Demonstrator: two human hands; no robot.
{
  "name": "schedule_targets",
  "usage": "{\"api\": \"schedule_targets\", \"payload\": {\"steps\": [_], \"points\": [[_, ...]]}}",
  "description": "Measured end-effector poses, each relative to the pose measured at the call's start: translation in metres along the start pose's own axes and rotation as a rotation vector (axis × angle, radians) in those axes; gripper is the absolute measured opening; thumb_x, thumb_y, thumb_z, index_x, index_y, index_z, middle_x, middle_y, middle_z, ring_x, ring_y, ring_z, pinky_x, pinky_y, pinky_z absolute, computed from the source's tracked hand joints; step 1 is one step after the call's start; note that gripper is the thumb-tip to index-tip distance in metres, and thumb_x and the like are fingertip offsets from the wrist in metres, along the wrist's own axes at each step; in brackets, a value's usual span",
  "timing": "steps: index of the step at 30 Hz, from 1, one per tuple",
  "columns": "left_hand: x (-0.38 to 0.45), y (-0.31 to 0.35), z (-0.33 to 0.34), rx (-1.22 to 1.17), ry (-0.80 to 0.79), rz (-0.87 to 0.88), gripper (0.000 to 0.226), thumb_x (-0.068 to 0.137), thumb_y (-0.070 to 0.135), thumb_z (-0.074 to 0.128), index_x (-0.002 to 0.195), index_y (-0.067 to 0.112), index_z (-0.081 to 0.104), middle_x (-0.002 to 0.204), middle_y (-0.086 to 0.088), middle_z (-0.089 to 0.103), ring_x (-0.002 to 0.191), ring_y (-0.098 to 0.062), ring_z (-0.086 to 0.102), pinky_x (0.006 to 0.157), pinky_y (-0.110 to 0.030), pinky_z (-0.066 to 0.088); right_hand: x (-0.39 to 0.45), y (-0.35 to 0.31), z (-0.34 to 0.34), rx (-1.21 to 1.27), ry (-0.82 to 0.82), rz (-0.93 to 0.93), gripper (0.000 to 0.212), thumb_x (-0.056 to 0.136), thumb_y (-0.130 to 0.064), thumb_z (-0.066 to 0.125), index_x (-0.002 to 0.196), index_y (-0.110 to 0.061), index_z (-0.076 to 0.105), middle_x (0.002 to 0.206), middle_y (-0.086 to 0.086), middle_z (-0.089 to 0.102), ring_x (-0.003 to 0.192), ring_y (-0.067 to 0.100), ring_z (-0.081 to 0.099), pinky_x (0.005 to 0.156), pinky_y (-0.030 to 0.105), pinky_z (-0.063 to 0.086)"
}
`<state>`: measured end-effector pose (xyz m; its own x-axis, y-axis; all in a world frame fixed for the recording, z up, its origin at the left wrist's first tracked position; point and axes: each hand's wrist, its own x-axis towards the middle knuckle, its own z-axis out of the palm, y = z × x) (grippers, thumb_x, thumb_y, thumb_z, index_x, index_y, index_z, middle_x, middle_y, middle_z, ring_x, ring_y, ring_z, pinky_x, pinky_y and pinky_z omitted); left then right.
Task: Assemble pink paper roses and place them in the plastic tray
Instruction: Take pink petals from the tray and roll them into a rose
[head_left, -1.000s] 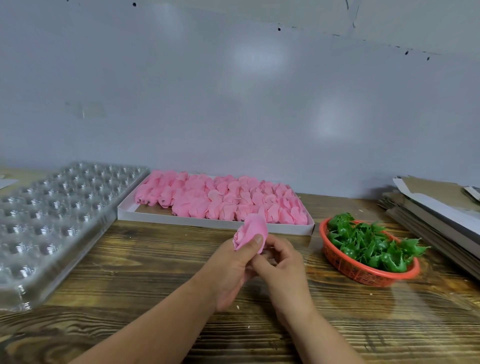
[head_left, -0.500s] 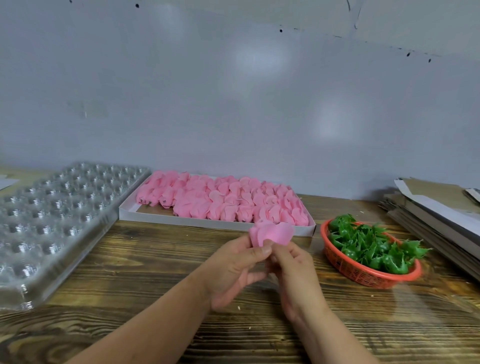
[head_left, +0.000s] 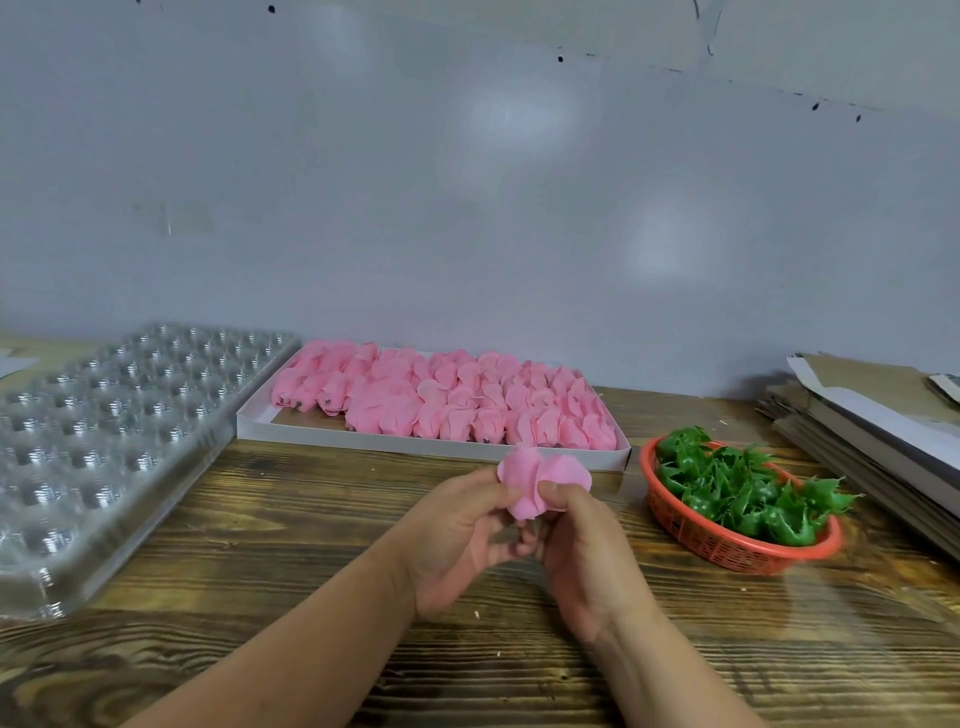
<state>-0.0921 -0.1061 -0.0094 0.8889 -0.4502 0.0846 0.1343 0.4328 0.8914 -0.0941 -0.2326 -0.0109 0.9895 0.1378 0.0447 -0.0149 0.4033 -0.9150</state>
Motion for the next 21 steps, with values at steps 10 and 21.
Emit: {"api": "schedule_targets", "payload": {"steps": [10,21], "points": [[0.003,-0.0028,-0.0024,0.018,0.093,0.014,0.03,0.078,0.011,0.074,0.105,0.002,0.065,0.098,-0.016,0.068,0.088,-0.027,0.061,0.081,-0.037,0.052,-0.001,0.0005,-0.0003,-0.133,0.117,-0.067,0.026,0.087,-0.012,0.059,0.064,-0.012,0.071,0.055,-0.001,0.059,0.049,0.008,0.048,0.047,0.022,0.039],[0.0048,-0.0027,-0.0063,0.049,0.196,-0.011,0.043,0.069,0.01,0.073,0.111,0.009,0.064,0.103,-0.009,0.074,0.098,-0.021,0.071,0.074,-0.028,0.058,-0.0011,-0.0052,-0.0053,-0.097,0.205,-0.206,0.016,0.074,-0.002,0.071,0.088,0.0,0.062,0.058,0.004,0.065,0.048,0.01,0.057,0.045,0.02,0.048]]}}
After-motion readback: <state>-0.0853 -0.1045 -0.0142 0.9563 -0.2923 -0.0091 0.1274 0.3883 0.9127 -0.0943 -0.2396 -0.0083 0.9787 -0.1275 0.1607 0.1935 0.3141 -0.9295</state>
